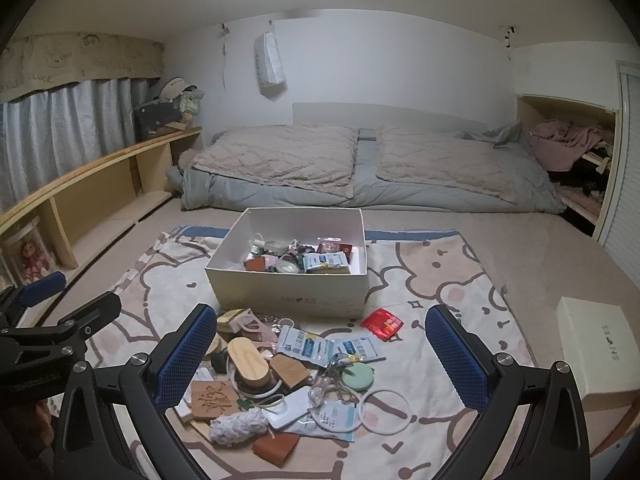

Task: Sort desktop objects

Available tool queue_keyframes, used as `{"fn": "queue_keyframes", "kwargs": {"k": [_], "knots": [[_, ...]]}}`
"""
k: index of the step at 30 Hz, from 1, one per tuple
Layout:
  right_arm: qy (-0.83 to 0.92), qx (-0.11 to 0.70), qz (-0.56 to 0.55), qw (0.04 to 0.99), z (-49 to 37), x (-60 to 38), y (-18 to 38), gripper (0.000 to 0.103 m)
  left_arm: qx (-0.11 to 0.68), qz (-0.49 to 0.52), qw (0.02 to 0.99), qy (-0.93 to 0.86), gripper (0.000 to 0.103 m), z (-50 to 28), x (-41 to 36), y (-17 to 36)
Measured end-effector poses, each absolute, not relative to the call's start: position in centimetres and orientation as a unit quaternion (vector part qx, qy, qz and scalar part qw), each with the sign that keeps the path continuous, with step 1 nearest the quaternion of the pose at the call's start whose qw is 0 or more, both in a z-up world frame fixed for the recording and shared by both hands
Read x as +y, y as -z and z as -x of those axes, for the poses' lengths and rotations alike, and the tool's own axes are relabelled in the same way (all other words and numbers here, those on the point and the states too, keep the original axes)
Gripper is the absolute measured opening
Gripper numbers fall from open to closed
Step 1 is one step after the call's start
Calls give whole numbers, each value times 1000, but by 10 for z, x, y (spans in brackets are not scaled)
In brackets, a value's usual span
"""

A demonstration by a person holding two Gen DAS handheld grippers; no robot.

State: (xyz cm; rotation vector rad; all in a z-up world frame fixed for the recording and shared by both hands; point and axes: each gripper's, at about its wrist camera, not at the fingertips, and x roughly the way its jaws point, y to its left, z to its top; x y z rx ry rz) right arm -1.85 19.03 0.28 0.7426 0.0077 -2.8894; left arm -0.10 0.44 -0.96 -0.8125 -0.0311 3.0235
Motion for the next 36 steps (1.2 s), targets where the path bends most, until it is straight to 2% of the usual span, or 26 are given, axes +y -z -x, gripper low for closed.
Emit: {"fn": "queue_keyframes", "kwargs": {"k": [36], "knots": [[978, -32, -202, 45, 42, 255, -24, 103, -22, 227, -41, -973, 103, 27, -38, -14]]}}
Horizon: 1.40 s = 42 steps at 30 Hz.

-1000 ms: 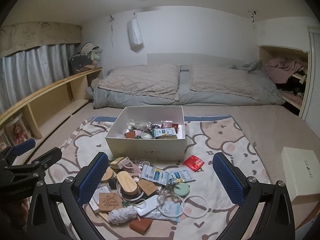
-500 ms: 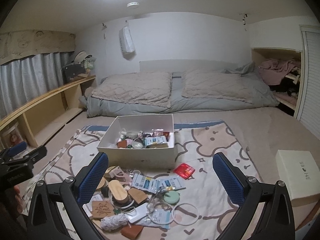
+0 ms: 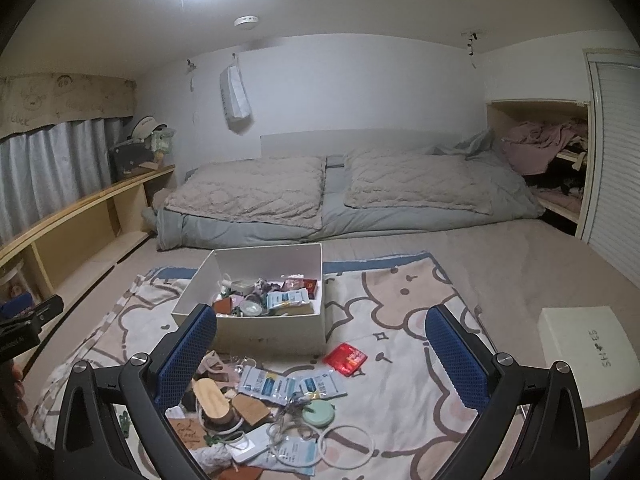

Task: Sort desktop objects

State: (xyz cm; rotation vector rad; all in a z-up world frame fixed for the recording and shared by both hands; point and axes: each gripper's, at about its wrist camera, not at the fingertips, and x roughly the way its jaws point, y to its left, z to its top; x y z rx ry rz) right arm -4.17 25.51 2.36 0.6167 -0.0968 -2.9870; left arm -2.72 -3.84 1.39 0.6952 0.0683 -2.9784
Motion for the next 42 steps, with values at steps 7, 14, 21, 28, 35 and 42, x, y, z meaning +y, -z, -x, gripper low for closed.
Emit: {"fn": "queue_keyframes", "kwargs": {"k": [7, 14, 21, 28, 35, 42], "knots": [[978, -46, -200, 48, 53, 270, -22, 103, 26, -207, 42, 977, 103, 35, -50, -16], [984, -13, -173, 50, 61, 282, -10, 103, 1, -182, 75, 980, 103, 43, -70, -3], [976, -33, -206, 66, 80, 301, 28, 103, 2, -210, 72, 975, 103, 48, -94, 30], [967, -37, -246, 50, 88, 314, 74, 103, 23, -250, 70, 965, 103, 51, -118, 82], [955, -28, -293, 42, 93, 313, 118, 103, 19, -303, 79, 950, 103, 49, -128, 132], [938, -24, -344, 40, 98, 310, 156, 103, 37, -372, 86, 924, 103, 48, -139, 182]]}}
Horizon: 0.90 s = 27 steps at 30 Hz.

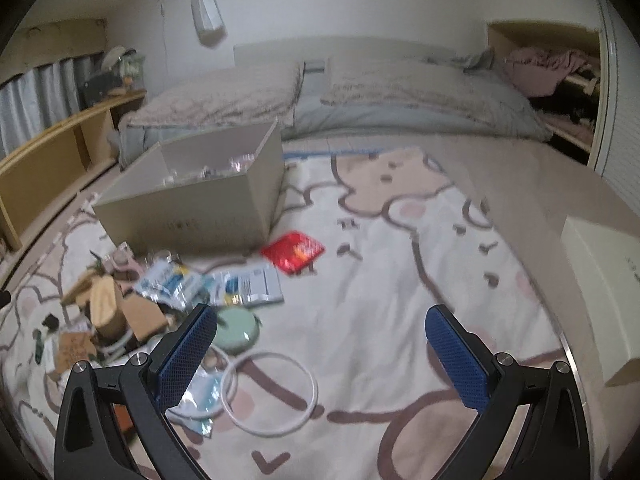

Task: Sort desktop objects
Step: 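Move the left tool toward the green clothespin while the right tool approaches the white ring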

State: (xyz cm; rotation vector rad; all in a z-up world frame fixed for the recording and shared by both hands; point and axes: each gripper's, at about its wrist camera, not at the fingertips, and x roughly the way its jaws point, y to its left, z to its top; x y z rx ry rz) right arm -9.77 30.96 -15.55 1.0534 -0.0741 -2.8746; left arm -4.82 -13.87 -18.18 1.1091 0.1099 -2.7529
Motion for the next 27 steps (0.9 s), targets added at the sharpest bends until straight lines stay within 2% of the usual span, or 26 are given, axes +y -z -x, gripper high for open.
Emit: {"fn": "queue_keyframes", "kwargs": {"k": [10, 27], "knots": [[909, -30, -415, 23, 103, 312, 202, 103, 47, -430, 67, 899, 103, 45, -140, 231], [886, -8, -464, 8, 108, 301, 238, 103, 30, -422, 44, 905, 103, 39, -128, 242]]}}
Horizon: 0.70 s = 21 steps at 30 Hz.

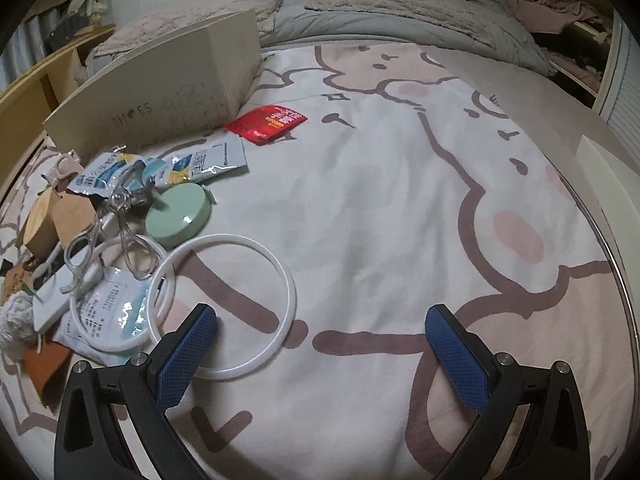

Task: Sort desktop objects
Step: 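Move the left tool toward the green clothespin while the right tool approaches the white ring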

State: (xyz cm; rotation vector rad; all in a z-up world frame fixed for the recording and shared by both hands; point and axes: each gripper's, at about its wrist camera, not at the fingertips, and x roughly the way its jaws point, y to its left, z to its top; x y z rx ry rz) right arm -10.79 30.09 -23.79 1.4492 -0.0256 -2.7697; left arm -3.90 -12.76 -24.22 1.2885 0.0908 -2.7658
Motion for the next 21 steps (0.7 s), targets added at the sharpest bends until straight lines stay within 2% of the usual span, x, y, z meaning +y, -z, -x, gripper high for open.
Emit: {"fn": "queue_keyframes", "kwargs": {"k": [6, 21], "knots": [[883, 6, -469, -2, 109, 295, 242, 103, -1, -433, 60, 899, 103, 38, -119, 249], [887, 5, -462, -8, 107, 295, 246, 103, 9, -438, 63, 897, 103, 38, -124, 251]]}}
